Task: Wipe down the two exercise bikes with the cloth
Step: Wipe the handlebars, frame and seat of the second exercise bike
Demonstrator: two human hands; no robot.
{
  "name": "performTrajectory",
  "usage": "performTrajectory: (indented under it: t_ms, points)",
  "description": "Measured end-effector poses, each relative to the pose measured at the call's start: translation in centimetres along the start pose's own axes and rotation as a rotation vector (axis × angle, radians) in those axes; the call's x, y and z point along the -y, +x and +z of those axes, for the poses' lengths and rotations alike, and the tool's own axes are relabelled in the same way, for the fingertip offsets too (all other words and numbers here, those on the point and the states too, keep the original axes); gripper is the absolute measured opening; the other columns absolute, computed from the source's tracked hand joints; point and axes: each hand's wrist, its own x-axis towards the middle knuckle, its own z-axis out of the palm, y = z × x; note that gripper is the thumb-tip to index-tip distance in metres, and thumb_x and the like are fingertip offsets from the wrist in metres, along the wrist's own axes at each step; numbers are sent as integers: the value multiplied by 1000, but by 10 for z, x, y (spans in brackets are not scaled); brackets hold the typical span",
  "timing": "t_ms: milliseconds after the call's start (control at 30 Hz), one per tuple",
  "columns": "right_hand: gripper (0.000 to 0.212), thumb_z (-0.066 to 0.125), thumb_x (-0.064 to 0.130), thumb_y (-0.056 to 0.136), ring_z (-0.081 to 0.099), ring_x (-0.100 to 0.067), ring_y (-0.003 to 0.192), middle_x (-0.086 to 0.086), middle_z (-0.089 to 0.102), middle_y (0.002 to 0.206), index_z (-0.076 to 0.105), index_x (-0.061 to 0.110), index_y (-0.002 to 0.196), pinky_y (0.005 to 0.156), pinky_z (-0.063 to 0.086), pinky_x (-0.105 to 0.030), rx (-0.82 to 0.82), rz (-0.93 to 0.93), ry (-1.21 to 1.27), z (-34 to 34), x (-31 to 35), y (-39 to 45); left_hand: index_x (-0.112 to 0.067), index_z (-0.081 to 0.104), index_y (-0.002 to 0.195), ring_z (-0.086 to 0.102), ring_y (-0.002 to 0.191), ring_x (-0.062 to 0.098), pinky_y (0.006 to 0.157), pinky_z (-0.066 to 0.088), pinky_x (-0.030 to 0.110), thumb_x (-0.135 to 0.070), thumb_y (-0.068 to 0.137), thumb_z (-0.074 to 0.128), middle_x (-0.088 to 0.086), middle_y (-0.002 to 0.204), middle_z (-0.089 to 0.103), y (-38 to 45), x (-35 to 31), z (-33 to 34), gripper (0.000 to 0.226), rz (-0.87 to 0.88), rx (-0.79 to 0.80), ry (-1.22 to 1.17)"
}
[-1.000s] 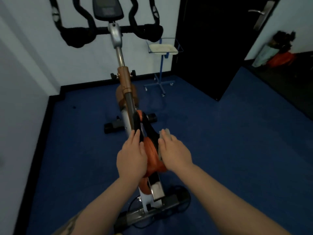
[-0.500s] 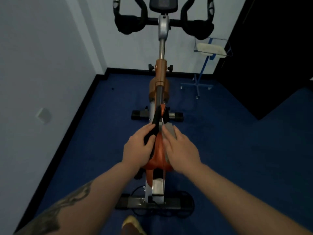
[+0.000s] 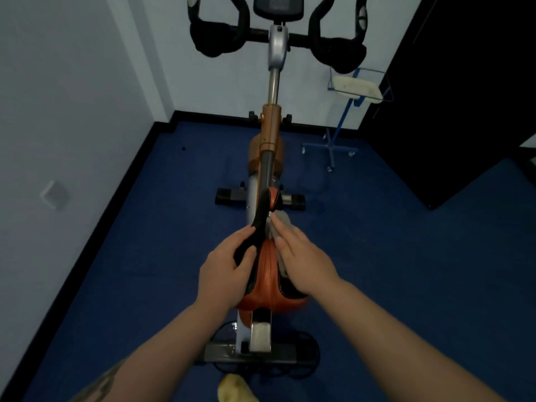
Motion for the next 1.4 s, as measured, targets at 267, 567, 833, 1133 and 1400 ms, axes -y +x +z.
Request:
performTrajectory:
  t_ms: [267,567,833,1133,1400]
  points:
    - [64,19,50,102,55,-12,109,-1,52,136,-21,36,150,88,49,-32,-126,106,-92,11,6,-41,-36,53,133,46,116,-8,95,44,23,-27,95,56,-27,129,51,0,-5,7,40,-24,-34,99]
    - [68,-1,53,94,25,-18,143,2,6,163,-3,24,156,113,30,-37,-85,57,-298,15,20,-42,-36,55,131,49,115,-7,90,41,17,-25,95,57,-28,126,52,-1,-3,0,37,-12,-7,51]
    - [68,-5,57,91,23,-22,143,0,-1,164,-10,32,154,115,27,-47,-9,-14,-329,13,16,-29,-42,55,126,51,111,-10,90,42,15,-26,95,58,-35,118,52,-3,-5,1,35,-32,-26,38]
    - [71,26,43,103,58,-23,102,-4,23,159,-20,21,152,73,48,-33,-15,102,-26,-3,15,20,-35,48,133,57,97,4,73,45,26,-28,101,39,-16,115,61,-1,-19,10,33,-146,-12,278]
    - [65,21,46,103,51,-29,122,-8,22,159,-3,15,155,92,48,-38,16,154,-25,2,14,25,-39,55,126,59,95,5,74,46,30,-31,100,41,-17,109,64,-1,-21,12,31,-280,-80,237]
